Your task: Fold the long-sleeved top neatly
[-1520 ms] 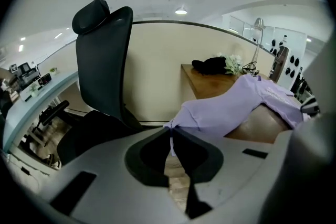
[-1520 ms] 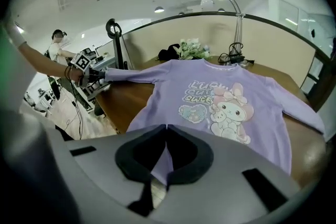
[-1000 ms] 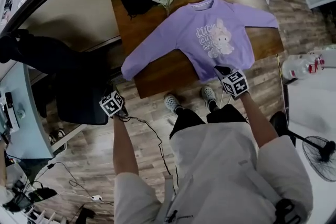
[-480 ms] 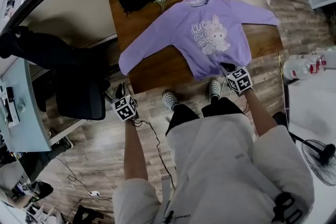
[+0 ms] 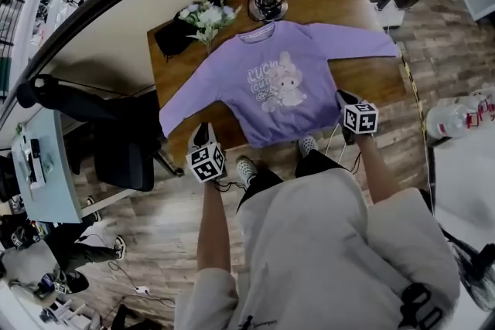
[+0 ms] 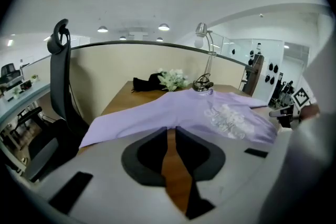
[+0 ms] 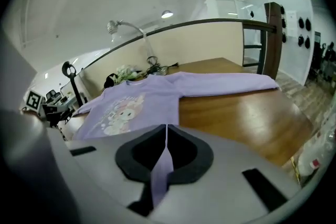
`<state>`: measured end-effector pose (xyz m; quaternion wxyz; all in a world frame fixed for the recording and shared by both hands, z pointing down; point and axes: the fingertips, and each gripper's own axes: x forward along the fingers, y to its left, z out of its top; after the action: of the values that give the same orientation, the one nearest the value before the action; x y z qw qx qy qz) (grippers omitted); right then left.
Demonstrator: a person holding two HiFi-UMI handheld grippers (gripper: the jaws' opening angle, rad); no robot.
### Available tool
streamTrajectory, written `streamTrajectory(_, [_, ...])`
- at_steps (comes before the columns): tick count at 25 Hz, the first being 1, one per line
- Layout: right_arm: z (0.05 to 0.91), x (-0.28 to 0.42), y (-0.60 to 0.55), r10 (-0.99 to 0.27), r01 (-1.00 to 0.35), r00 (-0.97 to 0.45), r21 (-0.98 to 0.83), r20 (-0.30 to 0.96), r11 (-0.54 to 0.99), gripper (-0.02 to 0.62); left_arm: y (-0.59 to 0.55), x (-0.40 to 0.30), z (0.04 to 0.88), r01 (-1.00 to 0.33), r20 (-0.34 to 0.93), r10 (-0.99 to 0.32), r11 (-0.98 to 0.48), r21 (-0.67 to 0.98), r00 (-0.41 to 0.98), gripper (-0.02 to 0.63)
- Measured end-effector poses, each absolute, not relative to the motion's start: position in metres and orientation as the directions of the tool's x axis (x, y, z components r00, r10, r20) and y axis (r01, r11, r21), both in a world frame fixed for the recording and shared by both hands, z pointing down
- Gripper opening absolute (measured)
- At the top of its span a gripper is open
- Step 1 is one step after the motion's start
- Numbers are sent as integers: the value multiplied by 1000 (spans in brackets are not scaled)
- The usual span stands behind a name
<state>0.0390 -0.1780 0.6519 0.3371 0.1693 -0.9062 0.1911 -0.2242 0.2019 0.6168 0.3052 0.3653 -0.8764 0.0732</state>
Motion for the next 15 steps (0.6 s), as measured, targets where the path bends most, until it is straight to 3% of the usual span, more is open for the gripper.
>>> streamTrajectory(9, [648,106,-340,-281,-574,-656,-222,700,788,18,33,-165,570,-725,506,-683,672,152,-527,23])
streamTrajectory(15, [633,136,-383,-364,-685,-630,-269,686,677,18,-35,-139,536,-756,448,-757,613,231,-477,23])
